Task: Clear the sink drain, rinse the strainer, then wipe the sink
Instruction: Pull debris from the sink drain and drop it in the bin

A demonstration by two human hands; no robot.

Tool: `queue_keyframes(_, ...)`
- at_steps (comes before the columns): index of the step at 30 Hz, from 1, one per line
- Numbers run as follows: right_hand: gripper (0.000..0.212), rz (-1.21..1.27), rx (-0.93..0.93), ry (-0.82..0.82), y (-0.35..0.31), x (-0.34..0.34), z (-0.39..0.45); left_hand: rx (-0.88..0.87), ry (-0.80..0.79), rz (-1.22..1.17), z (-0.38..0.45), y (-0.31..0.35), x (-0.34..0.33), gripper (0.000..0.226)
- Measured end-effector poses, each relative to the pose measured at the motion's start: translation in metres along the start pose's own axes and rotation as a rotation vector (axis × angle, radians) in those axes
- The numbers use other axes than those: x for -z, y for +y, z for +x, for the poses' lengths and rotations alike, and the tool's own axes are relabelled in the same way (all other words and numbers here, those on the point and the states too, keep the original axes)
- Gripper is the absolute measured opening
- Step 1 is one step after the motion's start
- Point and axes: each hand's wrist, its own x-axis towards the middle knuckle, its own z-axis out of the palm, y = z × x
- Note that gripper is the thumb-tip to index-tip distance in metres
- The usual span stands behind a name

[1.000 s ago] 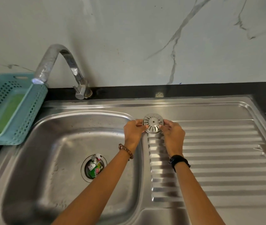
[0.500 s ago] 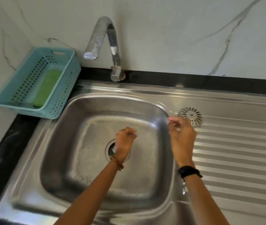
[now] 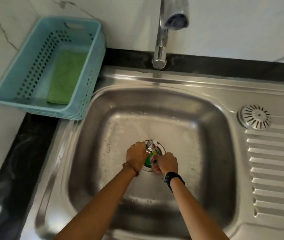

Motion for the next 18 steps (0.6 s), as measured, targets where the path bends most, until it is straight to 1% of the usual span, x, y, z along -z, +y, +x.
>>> queue_keyframes(2, 0.012, -0.036, -0.002, 0.042, 0.001, -0.01, 0.002, -0.047, -0.004, 0.068, 0.002, -0.002, -0.004, 0.021)
queue_keyframes(5, 0.015, -0.092, 0.005, 0.072, 0.002, -0.019, 0.002, -0.07, 0.014, 0.075, 0.002, -0.004, -0.002, 0.021)
queue_keyframes(9, 0.019, 0.035, -0.01, 0.044, 0.004, -0.016, -0.009, -0.015, 0.035, 0.018, -0.008, -0.007, 0.01, 0.019)
queue_keyframes(13, 0.019, 0.194, 0.032, 0.026, 0.005, -0.001, -0.032, 0.079, 0.076, -0.13, -0.029, -0.009, 0.031, 0.024)
queue_keyframes(16, 0.018, 0.332, 0.038, -0.053, 0.004, 0.014, -0.06, 0.139, 0.141, -0.334, -0.06, -0.007, 0.048, 0.021)
queue_keyframes(18, 0.016, 0.366, 0.071, -0.115, 0.003, 0.023, -0.083, 0.164, 0.209, -0.449, -0.086, -0.005, 0.057, 0.018)
